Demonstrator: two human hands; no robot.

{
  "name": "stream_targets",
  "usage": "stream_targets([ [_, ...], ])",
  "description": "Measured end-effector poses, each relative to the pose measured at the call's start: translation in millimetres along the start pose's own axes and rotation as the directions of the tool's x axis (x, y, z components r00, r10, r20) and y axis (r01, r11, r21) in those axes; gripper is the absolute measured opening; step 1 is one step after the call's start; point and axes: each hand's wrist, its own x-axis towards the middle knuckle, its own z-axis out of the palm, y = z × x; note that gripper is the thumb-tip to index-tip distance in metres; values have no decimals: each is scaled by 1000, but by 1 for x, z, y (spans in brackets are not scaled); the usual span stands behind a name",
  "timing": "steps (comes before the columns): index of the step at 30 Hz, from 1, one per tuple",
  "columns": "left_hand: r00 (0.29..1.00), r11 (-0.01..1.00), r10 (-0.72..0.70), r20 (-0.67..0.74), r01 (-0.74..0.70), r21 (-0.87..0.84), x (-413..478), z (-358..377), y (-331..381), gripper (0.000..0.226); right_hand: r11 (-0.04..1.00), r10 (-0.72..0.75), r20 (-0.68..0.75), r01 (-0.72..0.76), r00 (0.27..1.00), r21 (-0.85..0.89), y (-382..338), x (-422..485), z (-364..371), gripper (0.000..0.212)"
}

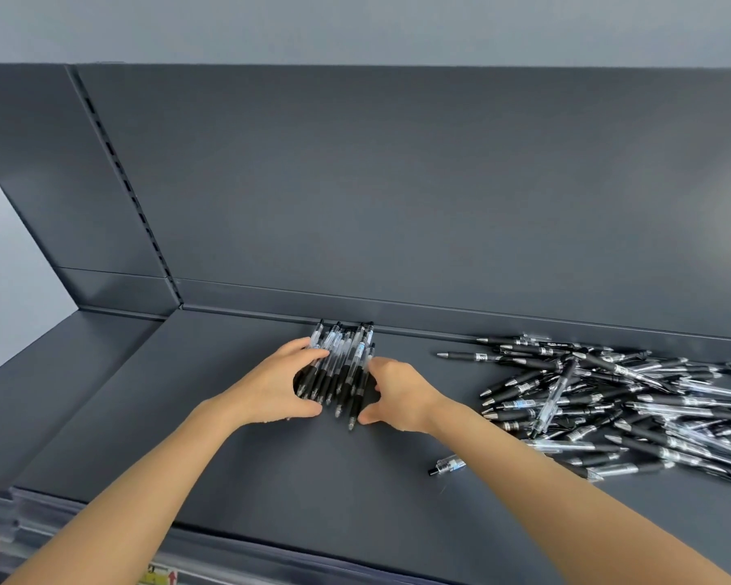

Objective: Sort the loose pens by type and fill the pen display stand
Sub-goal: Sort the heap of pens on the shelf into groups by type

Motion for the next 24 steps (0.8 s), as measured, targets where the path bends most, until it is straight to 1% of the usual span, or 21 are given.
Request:
stream_targets([
  [2,999,1000,5,35,-6,3,0,0,1,88,1000,-3,8,3,1000,11,2,1,0,37],
  [3,999,1000,12,43,-12,10,-1,0,3,90,1000,-8,5,8,1000,22,3,1,0,40],
  [7,999,996,52,8,-53,74,-8,3,15,88,998,-44,-70,47,997,50,15,-11,-11,61],
  [8,997,992,72,-10,-70,101,-9,4,21,85,998,-48,-103,53,994,40,19,-17,-15,62],
  [10,990,971,139,-32,-130,202,-13,6,35,80,998,-49,-179,54,983,22,30,-29,-25,56],
  [12,973,925,230,-29,-210,318,-15,11,51,74,999,-39,-242,38,970,-10,44,-45,-36,47],
  [13,964,906,266,-24,-242,348,-16,15,59,72,999,-40,-261,30,964,-43,52,-53,-40,43],
  [15,954,893,301,-14,-277,355,-17,24,76,70,993,-53,-297,19,953,-114,68,-72,-48,33],
  [18,940,887,340,0,-321,333,-16,37,104,65,984,-70,-362,6,930,-175,95,-100,-57,22],
  [20,928,882,373,5,-356,310,-15,45,124,62,978,-82,-401,-4,912,-208,112,-117,-62,21],
  [23,915,876,403,30,-395,276,-10,60,148,54,978,-82,-469,-19,879,-206,137,-141,-71,26],
  [24,911,873,412,37,-406,271,-8,65,154,51,979,-80,-472,-20,878,-203,144,-147,-72,28],
])
